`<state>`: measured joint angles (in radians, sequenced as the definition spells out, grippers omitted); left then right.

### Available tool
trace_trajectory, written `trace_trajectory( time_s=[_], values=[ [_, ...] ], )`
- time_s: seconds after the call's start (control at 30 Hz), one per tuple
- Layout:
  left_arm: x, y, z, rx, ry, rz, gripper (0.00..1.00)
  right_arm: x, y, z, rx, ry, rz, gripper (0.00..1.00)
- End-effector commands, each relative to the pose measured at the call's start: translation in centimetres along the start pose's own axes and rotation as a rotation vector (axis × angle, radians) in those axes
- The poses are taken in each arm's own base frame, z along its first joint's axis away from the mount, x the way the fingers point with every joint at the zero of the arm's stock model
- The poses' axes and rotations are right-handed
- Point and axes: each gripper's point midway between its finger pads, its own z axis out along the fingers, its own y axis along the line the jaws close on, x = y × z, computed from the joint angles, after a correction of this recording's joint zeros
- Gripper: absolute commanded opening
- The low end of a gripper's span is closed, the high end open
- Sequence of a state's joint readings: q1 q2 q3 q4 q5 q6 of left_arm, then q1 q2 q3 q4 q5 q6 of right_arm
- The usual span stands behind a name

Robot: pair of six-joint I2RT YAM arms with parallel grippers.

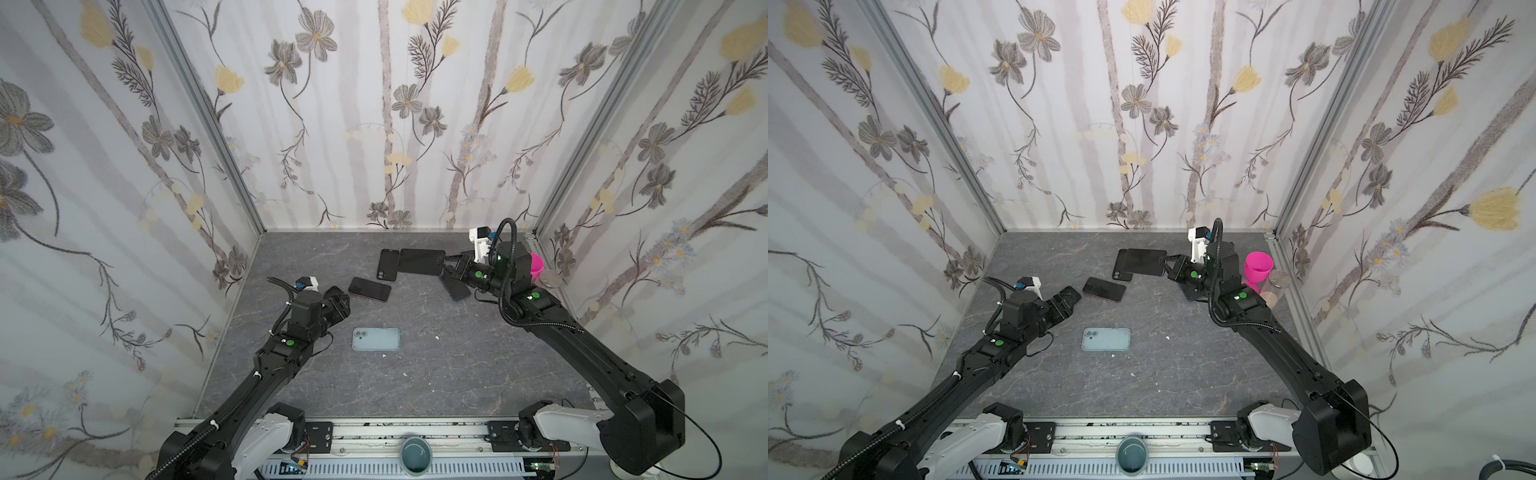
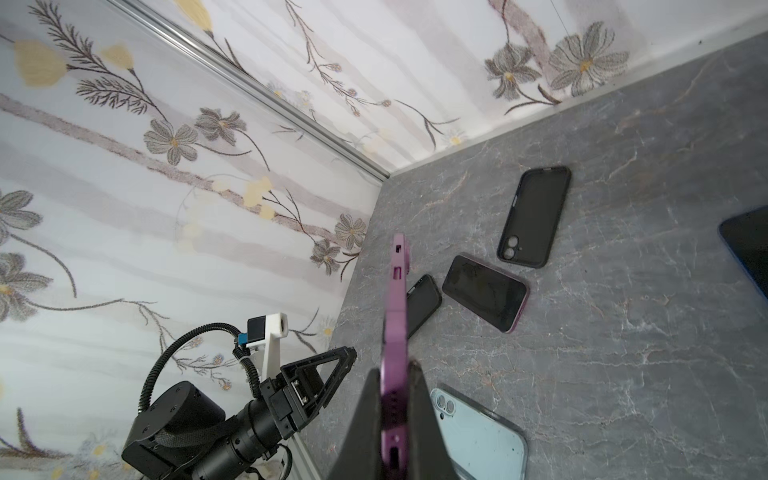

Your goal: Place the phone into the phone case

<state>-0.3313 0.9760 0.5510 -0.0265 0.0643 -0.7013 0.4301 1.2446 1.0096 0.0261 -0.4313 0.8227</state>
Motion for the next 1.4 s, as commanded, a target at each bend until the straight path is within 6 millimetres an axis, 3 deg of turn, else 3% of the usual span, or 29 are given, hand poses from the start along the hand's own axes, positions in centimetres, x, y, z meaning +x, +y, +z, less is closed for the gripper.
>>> trace_trajectory(
  time_s=[0.0,0.4,0.8,1.1,1.17,1.37],
  values=[
    [1.0,0.4,0.4,0.0,0.04,0.014,0.66,0.7,0.5,0.1,-0.042,0.003,0.06,0.0],
    [5.0,1.6,2.3,0.014,0.186,-0.02,0.59,8.5,-0.6,3.3,-0.056,0.19,0.159,0.0],
    [8.1,2.7,3.5,0.025,0.299,-0.05,0.56,14.4,-3.2,6.1,-0.045,0.321,0.229,0.0],
    [10.1,3.4,3.9,0.022,0.367,-0.057,0.55,16.2,-5.1,7.1,-0.017,0.372,0.245,0.0],
    [10.4,3.5,4.0,0.022,0.38,-0.055,0.56,17.5,-6.5,6.9,0.014,0.399,0.258,0.0],
    [11.4,3.7,4.4,0.02,0.415,-0.058,0.55,18.5,-7.3,7.1,0.032,0.428,0.267,0.0]
  ],
)
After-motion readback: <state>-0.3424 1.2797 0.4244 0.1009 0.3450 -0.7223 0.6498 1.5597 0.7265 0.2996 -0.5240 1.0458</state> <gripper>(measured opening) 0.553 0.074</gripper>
